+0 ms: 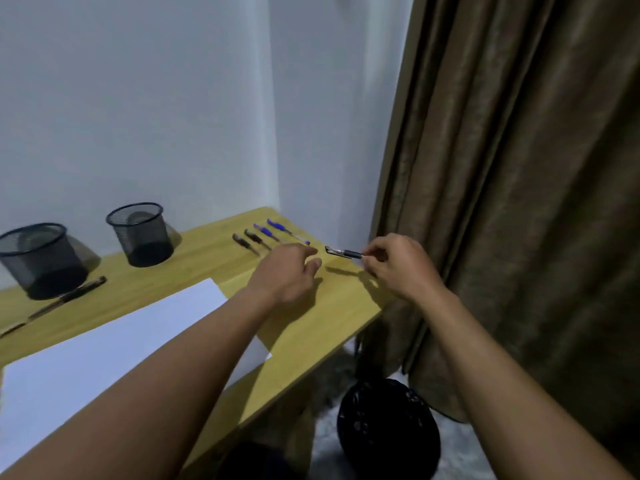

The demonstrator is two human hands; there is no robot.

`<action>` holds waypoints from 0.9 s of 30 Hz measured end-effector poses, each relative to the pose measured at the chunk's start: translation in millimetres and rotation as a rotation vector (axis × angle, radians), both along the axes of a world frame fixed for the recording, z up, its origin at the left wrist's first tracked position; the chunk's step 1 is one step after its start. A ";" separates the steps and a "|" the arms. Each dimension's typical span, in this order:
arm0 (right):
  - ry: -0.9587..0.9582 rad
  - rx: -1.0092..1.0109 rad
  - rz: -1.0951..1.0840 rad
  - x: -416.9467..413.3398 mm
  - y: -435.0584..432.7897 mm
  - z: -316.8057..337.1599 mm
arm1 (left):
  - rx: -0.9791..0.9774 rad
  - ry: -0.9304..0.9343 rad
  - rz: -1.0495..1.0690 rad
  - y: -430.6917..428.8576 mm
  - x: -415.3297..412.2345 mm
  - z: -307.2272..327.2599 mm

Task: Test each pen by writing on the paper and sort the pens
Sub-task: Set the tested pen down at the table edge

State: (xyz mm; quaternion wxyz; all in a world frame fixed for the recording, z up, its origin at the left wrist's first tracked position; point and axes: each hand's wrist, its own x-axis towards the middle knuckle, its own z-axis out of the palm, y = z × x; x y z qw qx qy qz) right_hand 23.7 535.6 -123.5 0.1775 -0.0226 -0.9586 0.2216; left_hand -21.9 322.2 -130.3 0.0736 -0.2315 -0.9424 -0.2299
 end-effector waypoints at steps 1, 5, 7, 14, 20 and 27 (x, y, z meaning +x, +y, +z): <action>0.010 0.004 -0.035 3.2 13.0 -6.3 | -0.028 -0.018 -0.034 13.8 -1.9 -4.4; 0.007 0.004 -0.180 17.5 56.3 -40.7 | -0.220 -0.083 -0.163 57.6 1.4 -21.1; -0.028 0.005 -0.221 22.0 72.5 -62.7 | -0.315 -0.132 -0.166 70.1 2.0 -30.9; -0.121 -0.090 -0.253 22.1 94.9 -139.2 | -0.435 -0.151 -0.138 77.4 -0.3 -49.8; -0.230 -0.267 -0.326 17.3 103.3 -219.4 | -0.454 -0.120 -0.118 78.7 -2.8 -56.4; -0.428 -0.172 -0.379 17.4 107.2 -328.2 | -0.471 -0.111 -0.134 76.9 -2.5 -56.5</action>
